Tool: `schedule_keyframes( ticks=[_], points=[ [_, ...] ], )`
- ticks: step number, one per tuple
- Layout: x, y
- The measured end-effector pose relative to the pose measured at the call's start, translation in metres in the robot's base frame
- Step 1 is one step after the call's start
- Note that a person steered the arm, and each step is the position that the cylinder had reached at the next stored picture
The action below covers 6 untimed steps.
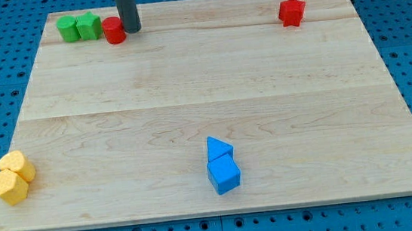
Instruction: Move your arm closer to the red star
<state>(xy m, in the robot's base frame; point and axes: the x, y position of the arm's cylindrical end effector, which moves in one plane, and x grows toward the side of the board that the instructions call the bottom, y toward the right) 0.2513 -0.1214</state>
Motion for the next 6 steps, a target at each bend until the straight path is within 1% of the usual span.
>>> schedule_keyframes(
  ticks=[1,2,4,5,6],
  points=[
    [-0.008,-0.009],
    [-0.011,0.009],
    [-0.014,0.234],
    [-0.053,0.297],
    [-0.043,0.352]
  ],
)
